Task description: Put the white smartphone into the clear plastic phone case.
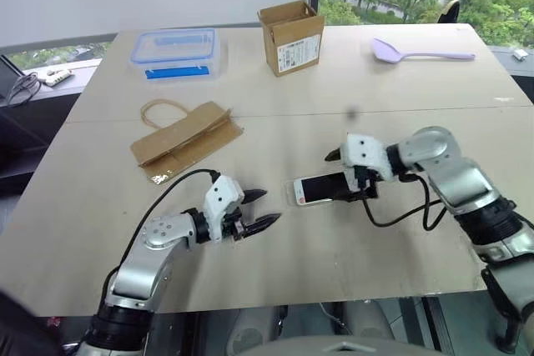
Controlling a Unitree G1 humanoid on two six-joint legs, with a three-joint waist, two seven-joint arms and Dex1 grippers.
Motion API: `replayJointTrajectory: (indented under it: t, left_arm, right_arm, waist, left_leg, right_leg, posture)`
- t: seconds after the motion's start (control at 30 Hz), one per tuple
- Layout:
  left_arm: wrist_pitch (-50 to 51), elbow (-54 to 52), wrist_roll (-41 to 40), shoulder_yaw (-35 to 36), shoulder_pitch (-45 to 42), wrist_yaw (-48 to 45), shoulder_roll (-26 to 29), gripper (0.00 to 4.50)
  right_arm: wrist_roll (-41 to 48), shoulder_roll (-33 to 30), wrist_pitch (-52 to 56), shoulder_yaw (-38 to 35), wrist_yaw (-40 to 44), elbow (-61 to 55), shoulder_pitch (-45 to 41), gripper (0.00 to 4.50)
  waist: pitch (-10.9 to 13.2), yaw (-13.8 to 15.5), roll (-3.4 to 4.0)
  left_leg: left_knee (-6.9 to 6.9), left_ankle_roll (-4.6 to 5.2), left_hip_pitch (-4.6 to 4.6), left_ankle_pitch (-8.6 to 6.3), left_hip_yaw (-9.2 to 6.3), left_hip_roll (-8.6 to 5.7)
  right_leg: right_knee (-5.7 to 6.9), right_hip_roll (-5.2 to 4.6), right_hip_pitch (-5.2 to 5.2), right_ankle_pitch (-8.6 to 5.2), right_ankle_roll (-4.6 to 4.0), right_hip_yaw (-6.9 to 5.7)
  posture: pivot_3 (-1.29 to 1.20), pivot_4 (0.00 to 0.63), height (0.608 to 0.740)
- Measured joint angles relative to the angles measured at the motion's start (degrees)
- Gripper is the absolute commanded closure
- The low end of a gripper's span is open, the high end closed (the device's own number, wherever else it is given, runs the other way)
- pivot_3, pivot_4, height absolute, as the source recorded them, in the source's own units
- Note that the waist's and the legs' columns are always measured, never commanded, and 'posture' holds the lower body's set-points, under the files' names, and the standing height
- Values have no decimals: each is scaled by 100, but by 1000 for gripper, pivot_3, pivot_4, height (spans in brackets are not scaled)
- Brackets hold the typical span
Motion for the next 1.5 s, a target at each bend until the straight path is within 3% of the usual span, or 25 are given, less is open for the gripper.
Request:
replayJointTrajectory:
  t: [0.07,0.1,0.13,0.27,0.47,0.93,1.27,1.5]
  left_arm:
    - [20,11,-14,-27,-68,-6,-9,3706]
    - [25,28,-6,-65,-142,1,-15,3881]
    - [25,39,4,-86,-177,7,-17,4500]
    - [33,339,164,-282,-466,105,-108,4500]
    - [-78,553,338,-472,-730,112,-133,4500]
    - [-441,1101,678,-659,-1151,114,-325,4500]
    - [-546,1187,726,-625,-1171,116,-343,4500]
    - [-556,1234,727,-653,-1218,116,-378,4500]
  right_arm:
    - [202,-160,300,-238,-77,-350,194,1854]
    - [294,-287,446,-386,-140,-529,380,2111]
    - [332,-356,536,-478,-192,-596,511,2699]
    - [315,-618,730,-659,-573,-759,1050,4468]
    - [55,-940,670,-639,-930,-807,1459,4468]
    - [-131,-523,761,-152,-1226,-1155,1347,4468]
    - [-171,-494,674,-183,-1316,-1102,1340,4468]
    - [-145,96,372,38,-1480,-770,1192,4468]
  waist:
    - [0,15,0]
    - [0,40,0]
    - [0,57,-1]
    - [0,82,0]
    - [0,96,0]
    - [-7,136,10]
    - [-8,115,12]
    - [-8,134,12]
  left_leg:
    - [-4,0,0,0,0,0]
    - [-5,0,0,0,-1,0]
    - [-6,0,0,0,0,0]
    - [-7,1,0,0,5,-1]
    - [-7,1,2,1,7,-2]
    - [29,3,9,3,-5,-4]
    - [45,3,8,4,-10,0]
    - [48,3,5,5,-13,-2]
  right_leg:
    - [-2,-3,0,0,0,-1]
    - [-4,-3,0,0,0,-3]
    - [-5,-3,0,0,0,-2]
    - [-5,-3,-1,-1,-1,2]
    - [-6,-3,2,0,0,2]
    - [7,1,18,-10,-18,-11]
    - [11,7,21,-2,-23,-13]
    - [11,7,21,-2,-23,-17]
  posture:
    - [0,150,740]
    - [0,150,740]
    - [0,150,740]
    - [0,150,740]
    - [0,150,740]
    - [0,150,740]
    - [0,150,740]
    - [0,150,740]
